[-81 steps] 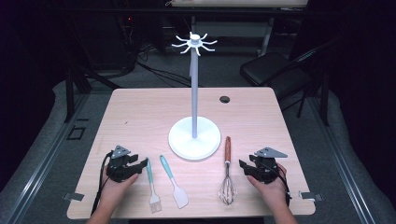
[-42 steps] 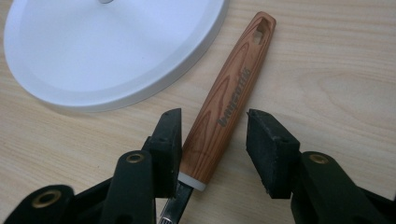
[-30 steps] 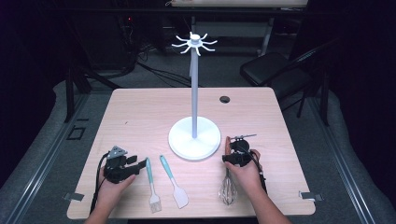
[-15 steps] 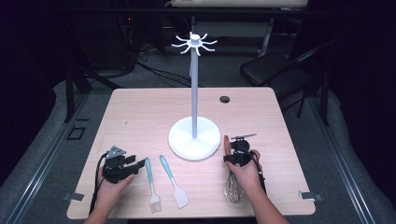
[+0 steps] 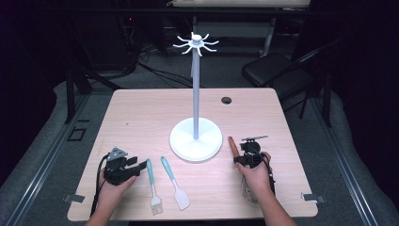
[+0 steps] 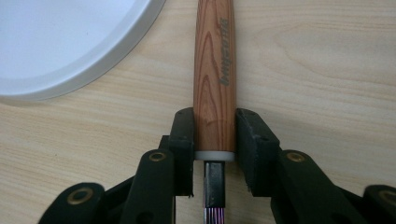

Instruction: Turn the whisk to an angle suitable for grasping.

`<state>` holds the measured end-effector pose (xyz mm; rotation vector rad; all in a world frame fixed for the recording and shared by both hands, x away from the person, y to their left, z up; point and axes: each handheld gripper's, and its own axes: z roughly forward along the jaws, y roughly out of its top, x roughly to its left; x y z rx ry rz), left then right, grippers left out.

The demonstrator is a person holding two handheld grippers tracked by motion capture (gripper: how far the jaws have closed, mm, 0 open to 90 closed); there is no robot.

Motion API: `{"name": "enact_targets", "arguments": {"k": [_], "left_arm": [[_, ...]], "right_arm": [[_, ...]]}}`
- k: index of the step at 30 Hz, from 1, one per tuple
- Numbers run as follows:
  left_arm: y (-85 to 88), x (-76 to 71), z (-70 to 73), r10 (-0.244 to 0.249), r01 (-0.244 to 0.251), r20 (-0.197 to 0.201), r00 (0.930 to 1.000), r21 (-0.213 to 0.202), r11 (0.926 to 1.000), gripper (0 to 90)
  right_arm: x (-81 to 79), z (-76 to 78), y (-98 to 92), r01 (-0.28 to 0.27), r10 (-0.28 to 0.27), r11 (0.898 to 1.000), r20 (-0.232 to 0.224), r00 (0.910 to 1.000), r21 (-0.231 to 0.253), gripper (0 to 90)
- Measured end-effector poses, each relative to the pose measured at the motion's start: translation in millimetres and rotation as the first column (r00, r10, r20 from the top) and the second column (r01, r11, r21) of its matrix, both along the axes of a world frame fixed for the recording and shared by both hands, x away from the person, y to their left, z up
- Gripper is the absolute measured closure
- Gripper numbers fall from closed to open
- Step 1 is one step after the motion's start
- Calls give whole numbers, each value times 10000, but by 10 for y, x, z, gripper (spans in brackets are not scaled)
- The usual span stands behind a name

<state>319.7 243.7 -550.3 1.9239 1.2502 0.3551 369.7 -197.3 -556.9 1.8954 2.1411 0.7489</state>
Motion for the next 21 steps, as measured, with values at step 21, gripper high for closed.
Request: {"name": "enact_targets", "arguments": {"k": [21], "left_arm": [[-26, -3, 0, -140, 141, 69, 9999, -126, 9998, 502]], "right_arm": [[-2, 27, -30, -97, 95, 9999, 199, 9998, 119, 708]]}}
